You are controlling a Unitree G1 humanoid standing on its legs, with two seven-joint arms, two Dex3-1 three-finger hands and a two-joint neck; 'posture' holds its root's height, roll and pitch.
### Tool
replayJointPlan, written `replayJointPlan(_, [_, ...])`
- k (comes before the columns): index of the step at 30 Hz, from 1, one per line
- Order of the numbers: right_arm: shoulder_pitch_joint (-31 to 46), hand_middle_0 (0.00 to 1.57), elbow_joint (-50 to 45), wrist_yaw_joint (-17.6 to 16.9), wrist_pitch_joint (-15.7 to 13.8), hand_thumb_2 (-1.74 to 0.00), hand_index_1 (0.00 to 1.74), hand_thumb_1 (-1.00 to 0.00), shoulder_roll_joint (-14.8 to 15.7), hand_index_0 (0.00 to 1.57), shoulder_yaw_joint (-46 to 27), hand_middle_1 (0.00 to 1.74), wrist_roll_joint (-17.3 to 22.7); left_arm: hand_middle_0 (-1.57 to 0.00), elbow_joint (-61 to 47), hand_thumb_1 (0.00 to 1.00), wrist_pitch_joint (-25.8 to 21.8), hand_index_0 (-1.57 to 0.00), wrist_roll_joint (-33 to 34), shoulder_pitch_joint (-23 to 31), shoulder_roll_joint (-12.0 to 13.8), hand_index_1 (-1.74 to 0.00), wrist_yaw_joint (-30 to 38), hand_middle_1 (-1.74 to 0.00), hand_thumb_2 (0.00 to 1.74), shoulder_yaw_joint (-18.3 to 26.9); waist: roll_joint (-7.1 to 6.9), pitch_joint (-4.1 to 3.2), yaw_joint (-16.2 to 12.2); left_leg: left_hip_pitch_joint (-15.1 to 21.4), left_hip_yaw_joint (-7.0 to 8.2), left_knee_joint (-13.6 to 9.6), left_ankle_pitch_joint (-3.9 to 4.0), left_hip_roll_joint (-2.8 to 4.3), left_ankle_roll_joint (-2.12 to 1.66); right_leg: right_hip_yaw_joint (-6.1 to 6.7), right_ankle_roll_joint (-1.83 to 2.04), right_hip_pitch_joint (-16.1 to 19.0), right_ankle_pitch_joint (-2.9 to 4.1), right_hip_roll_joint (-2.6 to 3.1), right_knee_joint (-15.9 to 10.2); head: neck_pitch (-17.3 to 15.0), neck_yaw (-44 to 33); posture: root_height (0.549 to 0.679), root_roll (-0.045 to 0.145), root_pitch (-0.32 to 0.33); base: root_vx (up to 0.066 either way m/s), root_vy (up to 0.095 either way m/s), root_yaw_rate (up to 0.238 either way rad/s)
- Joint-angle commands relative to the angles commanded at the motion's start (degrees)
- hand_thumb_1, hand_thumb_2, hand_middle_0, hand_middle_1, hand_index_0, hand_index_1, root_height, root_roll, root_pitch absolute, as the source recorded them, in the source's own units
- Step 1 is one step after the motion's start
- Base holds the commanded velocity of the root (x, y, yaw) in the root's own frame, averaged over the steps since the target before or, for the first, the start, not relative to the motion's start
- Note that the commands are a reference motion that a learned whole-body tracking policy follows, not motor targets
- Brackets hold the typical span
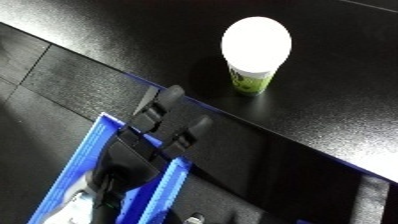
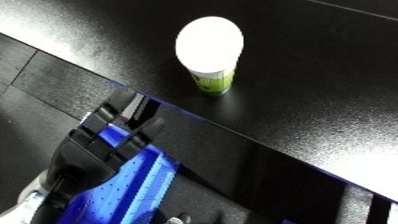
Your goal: Pick up the object and place it into the box
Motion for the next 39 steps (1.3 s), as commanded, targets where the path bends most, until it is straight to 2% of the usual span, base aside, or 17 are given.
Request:
replayJointPlan(2, [0.2, 0.0, 0.0, 0.0, 0.0, 0.0, 0.0, 0.0, 0.4, 0.0, -0.1, 0.0, -0.2, 0.0, -0.3, 0.0, -3.2, 0.0, 1.9, -0.6, -0.8, 0.0, 3.3, 0.0, 0.0, 1.5, -0.18, -0.09, 0.0, 0.2, 0.03, -0.1, 0.05, 0.11, -0.06, -0.07, -0.1, 0.2, -0.14, 0.02, 0.0, -0.1, -0.1, 0.598, 0.033, -0.058, 0.021, -0.011, -0.045])
replayJointPlan(7, [1.0, 0.0, -0.7, 0.0, 0.5, 0.0, 0.0, 0.0, 0.8, 0.0, -0.5, 0.0, -0.7, 0.0, 0.3, 0.0, -13.2, 0.0, 10.9, -1.0, -1.2, 0.0, 13.4, 0.0, 0.0, 5.5, -0.34, -0.24, 0.0, 0.5, 0.06, -0.2, 0.19, 0.18, -0.21, -0.13, -0.29, 0.6, -0.4, -0.03, 0.2, -0.5, 0.0, 0.598, 0.034, -0.063, 0.018, 0.001, -0.038])
replayJointPlan(13, [1.9, 0.0, -1.3, 0.6, 1.1, 0.0, 0.0, 0.0, 1.0, 0.0, -0.9, 0.0, -0.9, 0.0, 1.9, 0.0, -17.6, 0.0, 23.0, -1.4, -0.1, 0.0, 25.2, 0.0, 0.0, 9.2, -0.27, -0.38, -0.3, 0.5, 0.16, 0.1, 0.32, 0.0, -0.34, -0.02, -0.41, 0.8, -0.65, -0.16, 0.4, -0.8, -0.1, 0.598, 0.038, -0.07, 0.016, 0.014, -0.042])
replayJointPlan(18, [1.6, 0.0, -1.3, 1.0, 1.5, 0.0, 0.0, 0.0, 0.9, 0.0, -0.9, 0.0, 0.0, 0.0, 1.8, 0.0, -16.9, 0.0, 32.1, -2.7, 1.4, 0.0, 32.8, 0.0, 0.0, 8.8, -0.12, -0.46, -0.8, 0.3, 0.48, 0.5, 0.22, -0.04, -0.35, 0.2, -0.41, 0.8, -0.7, -0.18, 0.6, -0.6, -0.1, 0.597, 0.041, -0.073, 0.01, 0.017, -0.06])
replayJointPlan(23, [1.1, 0.0, -0.2, 1.9, 1.3, 0.0, 0.0, 0.0, 0.3, 0.0, -0.7, 0.0, 0.6, 0.0, 2.4, 0.0, -14.1, 0.0, 38.4, -5.7, 2.6, 0.0, 38.5, 0.0, 0.0, 7.2, 0.1, -0.63, -1.9, 0.3, 1.05, 0.6, 0.24, 0.33, -0.47, 0.72, -0.34, 0.6, -0.7, 0.01, 0.6, -0.4, -0.9, 0.597, 0.044, -0.073, 0.009, 0.026, -0.092])
replayJointPlan(31, [0.0, 0.0, 0.4, 2.5, 2.0, 0.0, 0.0, 0.0, -0.7, 0.0, 0.1, 0.0, 0.5, 0.0, 5.5, 0.0, -9.9, 0.0, 40.6, -11.3, 4.9, 0.0, 43.0, 0.0, 0.0, 2.8, 0.19, -0.57, -3.6, 0.4, 1.83, 0.5, 0.34, 0.81, -0.56, 1.57, -0.13, 0.2, -0.28, 0.28, 0.3, 0.4, -2.4, 0.597, 0.047, -0.075, 0.013, 0.03, -0.07])
replayJointPlan(39, [-1.4, 0.0, 0.7, 2.7, 2.8, 0.0, 0.0, 0.0, -1.2, 0.0, 1.2, 0.0, 0.7, 0.0, 9.8, 0.0, -7.6, 0.0, 41.6, -17.8, 6.1, 0.0, 45.9, 0.0, 0.0, -2.7, -0.1, -0.34, -5.1, 0.4, 2.52, 0.5, 0.29, 1.33, -0.34, 2.2, 0.2, -0.6, 0.39, 0.51, 0.2, 1.7, -3.9, 0.596, 0.044, -0.074, 0.014, 0.023, -0.056])
